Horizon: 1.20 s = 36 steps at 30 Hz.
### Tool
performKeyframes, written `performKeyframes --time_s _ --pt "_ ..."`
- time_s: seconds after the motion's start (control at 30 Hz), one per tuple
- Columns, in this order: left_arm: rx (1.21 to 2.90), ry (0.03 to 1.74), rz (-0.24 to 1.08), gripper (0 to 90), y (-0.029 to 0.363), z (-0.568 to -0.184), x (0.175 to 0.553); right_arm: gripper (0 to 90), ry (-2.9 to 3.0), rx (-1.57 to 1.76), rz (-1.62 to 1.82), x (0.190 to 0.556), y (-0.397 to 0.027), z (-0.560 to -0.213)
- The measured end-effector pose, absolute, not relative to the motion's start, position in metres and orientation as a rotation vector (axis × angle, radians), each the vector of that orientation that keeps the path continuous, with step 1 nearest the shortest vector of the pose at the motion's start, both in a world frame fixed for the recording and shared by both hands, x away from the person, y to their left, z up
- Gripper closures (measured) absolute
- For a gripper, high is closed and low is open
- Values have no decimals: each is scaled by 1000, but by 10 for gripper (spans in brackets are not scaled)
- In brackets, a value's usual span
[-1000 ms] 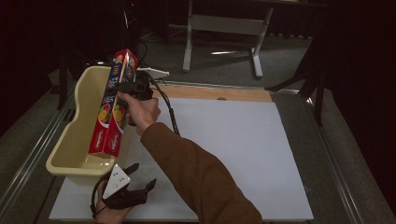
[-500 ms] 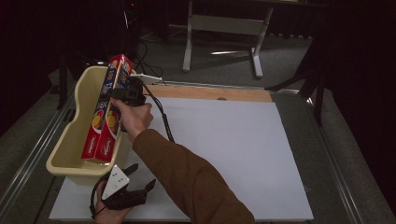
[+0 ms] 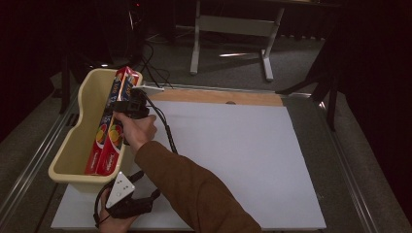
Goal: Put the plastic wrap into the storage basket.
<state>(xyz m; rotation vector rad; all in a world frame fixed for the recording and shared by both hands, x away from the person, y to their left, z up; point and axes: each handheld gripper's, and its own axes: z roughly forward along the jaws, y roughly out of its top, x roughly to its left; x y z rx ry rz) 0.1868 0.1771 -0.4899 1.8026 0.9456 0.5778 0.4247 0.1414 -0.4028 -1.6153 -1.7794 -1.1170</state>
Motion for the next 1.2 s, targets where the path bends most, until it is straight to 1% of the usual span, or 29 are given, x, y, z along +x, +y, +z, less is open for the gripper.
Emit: performKeyframes --time_s 0.43,0.67,1.2 --pt "1815 931 576 238 175 -490 186 396 -1818 -1629 -1008 431 142 -408" --pt "1809 935 576 237 176 -490 186 373 -1858 -1627 -975 432 143 -406" --pt "1823 923 574 251 174 -491 186 360 -1933 -1646 -903 432 145 -403"
